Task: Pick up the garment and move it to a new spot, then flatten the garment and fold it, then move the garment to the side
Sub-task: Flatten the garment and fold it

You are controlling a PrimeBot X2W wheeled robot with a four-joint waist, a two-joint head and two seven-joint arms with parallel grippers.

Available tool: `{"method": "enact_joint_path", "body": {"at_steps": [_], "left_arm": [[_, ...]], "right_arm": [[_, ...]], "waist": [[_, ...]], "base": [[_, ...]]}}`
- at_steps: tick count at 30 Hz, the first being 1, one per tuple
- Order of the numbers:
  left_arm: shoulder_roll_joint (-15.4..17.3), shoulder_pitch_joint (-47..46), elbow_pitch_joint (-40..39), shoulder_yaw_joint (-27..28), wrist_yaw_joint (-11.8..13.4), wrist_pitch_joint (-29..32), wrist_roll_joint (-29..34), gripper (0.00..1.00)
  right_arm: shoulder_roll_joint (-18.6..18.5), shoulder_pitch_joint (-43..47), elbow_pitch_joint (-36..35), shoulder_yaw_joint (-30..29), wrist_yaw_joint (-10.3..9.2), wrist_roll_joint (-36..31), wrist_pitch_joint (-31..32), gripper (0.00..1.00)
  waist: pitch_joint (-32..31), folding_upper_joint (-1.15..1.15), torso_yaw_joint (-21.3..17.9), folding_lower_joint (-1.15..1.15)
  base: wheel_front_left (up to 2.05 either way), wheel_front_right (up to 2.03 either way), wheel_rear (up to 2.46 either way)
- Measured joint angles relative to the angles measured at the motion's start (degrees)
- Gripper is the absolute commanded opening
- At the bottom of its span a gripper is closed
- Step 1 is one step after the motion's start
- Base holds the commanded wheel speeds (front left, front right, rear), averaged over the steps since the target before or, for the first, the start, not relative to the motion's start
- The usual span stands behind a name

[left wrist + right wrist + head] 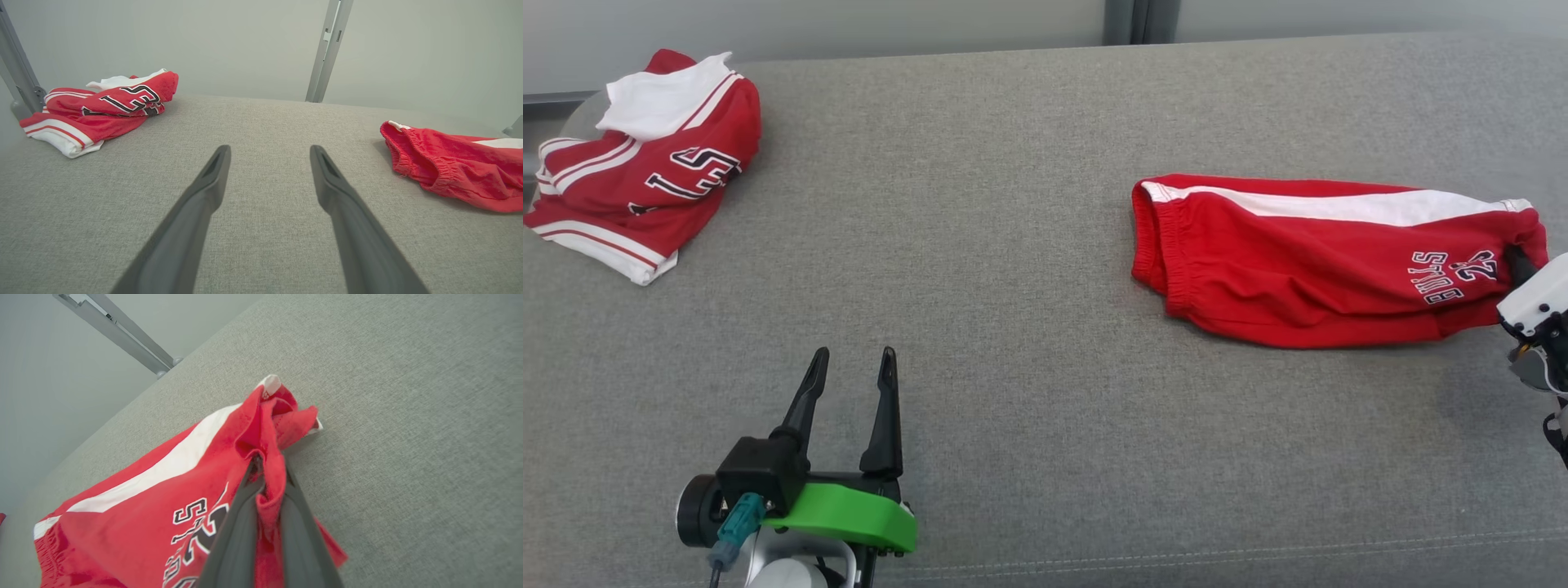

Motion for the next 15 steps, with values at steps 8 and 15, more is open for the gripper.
{"method": "enact_joint_path", "body": {"at_steps": [8,15], "left_arm": [[0.64,-0.44,-0.34,-0.13,0.05,0.48,0.01,1.00],[0.82,-1.15,-0.41,-0.37,0.10,0.65,0.01,1.00]], "right_arm": [[1.62,-4.76,1.79,1.15,0.00,-0.03,-1.20,0.00],[3.27,-11.17,1.29,4.82,-0.01,-2.05,-0.40,0.00]], "waist": [[0.89,0.00,-1.28,0.00],[0.67,0.00,-1.11,0.00]], "base": [[0.00,0.00,0.00],[0.00,0.00,0.00]]}}
